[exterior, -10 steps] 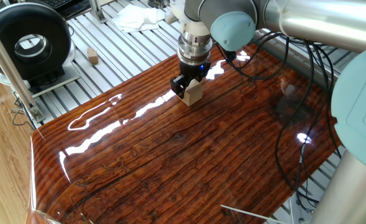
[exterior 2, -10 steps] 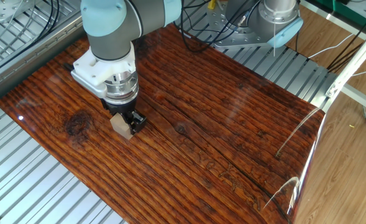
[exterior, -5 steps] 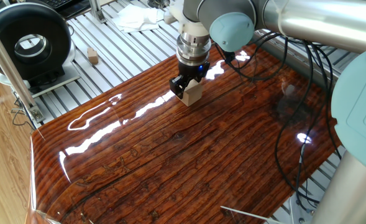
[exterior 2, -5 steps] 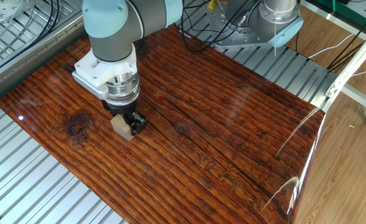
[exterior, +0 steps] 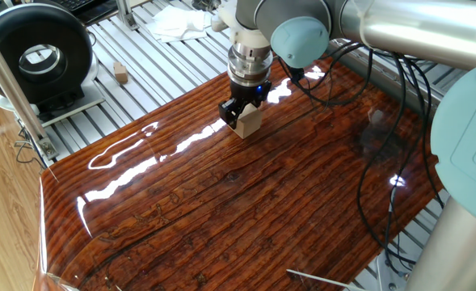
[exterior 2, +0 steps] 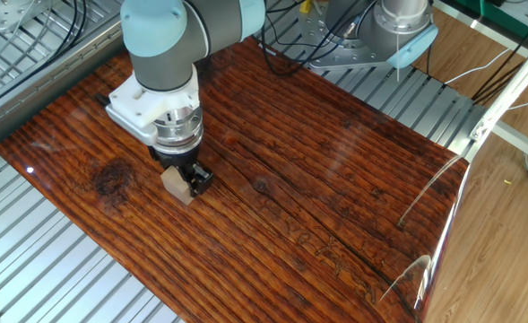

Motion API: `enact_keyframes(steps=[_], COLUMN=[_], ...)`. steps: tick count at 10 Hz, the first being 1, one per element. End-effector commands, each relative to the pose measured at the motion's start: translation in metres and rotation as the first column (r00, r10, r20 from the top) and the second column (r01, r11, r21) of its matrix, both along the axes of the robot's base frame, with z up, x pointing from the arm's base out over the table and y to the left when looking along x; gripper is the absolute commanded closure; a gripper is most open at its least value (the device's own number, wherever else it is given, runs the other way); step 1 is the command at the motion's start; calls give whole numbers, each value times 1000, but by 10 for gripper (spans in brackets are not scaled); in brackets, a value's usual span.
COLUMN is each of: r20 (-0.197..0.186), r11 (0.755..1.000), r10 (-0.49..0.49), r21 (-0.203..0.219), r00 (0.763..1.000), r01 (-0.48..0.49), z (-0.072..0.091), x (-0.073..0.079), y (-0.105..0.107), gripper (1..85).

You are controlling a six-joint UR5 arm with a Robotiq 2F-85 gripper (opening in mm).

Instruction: Hold a small block with the gripper and sweep it from left to right on the table

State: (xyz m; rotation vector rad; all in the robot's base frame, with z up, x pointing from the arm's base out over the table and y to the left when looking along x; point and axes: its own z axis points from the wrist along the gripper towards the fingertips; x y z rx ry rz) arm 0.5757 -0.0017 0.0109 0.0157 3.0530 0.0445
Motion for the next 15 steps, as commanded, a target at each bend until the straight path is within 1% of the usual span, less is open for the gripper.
enact_keyframes(steps=[1,15], r20=[1,0], r11=[1000,1000], r10=[-11,-19], r21=[12,17], r00=[1000,1000], r01=[11,19], z=[1,1], x=[1,3], y=[3,10], gripper=[847,847])
